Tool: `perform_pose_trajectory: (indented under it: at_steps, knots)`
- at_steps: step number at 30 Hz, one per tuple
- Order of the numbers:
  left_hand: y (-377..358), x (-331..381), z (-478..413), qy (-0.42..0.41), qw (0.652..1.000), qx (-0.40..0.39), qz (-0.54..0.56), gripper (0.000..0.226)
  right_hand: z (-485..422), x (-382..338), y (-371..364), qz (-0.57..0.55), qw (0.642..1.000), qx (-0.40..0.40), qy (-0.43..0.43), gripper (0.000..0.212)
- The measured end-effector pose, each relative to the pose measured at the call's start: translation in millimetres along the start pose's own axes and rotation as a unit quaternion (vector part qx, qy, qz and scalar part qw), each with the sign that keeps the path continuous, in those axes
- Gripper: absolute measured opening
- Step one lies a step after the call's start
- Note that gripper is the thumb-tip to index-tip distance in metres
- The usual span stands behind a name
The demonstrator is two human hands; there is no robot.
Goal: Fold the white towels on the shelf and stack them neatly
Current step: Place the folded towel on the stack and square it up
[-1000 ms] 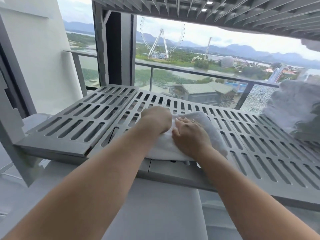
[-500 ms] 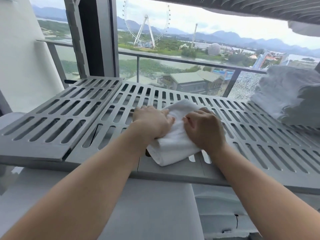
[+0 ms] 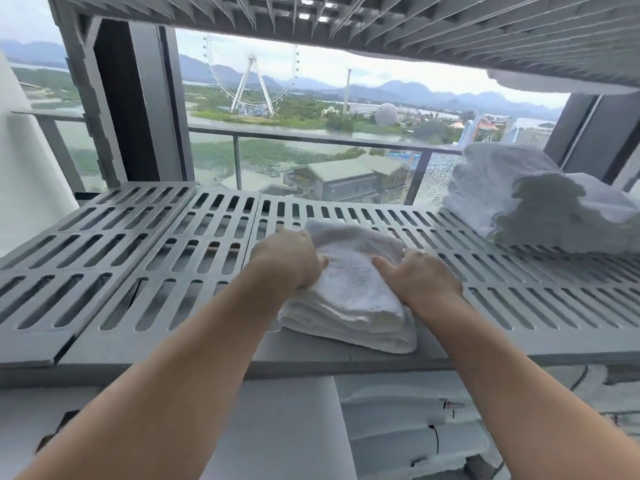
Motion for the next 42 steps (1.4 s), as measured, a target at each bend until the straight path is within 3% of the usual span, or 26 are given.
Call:
perform_pose_trajectory:
  at_steps: [4,7,9,10,13,15,18,26,33,42]
  knots:
    - [-7,18,-11,0.006,1.0,0.024,0.012,0.07,1,-3,-1,-0.147,0.981,-0.123,-0.027,0.071]
    - [-12,30,-20,0.014,0.997,0.02,0.076,0.07,1,9,0,-0.366,0.905,-0.21,-0.053,0.069]
    - [-18,39,-19,0.014,0.99,0.01,0.138,0.071,3,20,1,-0.451,0.859,-0.235,-0.058,0.071]
    - [-21,44,-18,0.014,0.986,0.009,0.168,0.072,4,25,2,-0.466,0.853,-0.229,-0.055,0.072]
    - [-26,57,-16,0.019,0.977,0.026,0.209,0.075,8,35,10,-0.473,0.859,-0.195,-0.02,0.072]
    - [-26,68,-15,0.023,0.974,0.042,0.223,0.077,11,43,14,-0.473,0.861,-0.189,-0.001,0.084]
    - [-25,91,-13,0.015,0.966,0.056,0.254,0.075,10,65,27,-0.438,0.887,-0.142,0.031,0.094]
    - [-18,188,-5,-0.026,0.891,0.124,0.435,0.052,-18,154,65,-0.399,0.915,-0.044,0.036,0.082]
    - [18,293,-3,-0.071,0.884,0.256,0.385,0.052,-46,244,104,-0.411,0.911,0.023,0.022,0.076]
    - [35,436,-10,-0.123,0.872,0.284,0.379,0.051,-83,369,146,-0.42,0.904,0.077,-0.036,0.072]
Point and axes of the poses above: each hand's wrist, its own z-axis away from the middle knuckle, its own y-axis out of the back of the hand, x = y × z, the point moved 4 cm from there along -z, towards the middle knuckle, and after that the axes turned 9 degrees about -y, right-handed, at the moved point
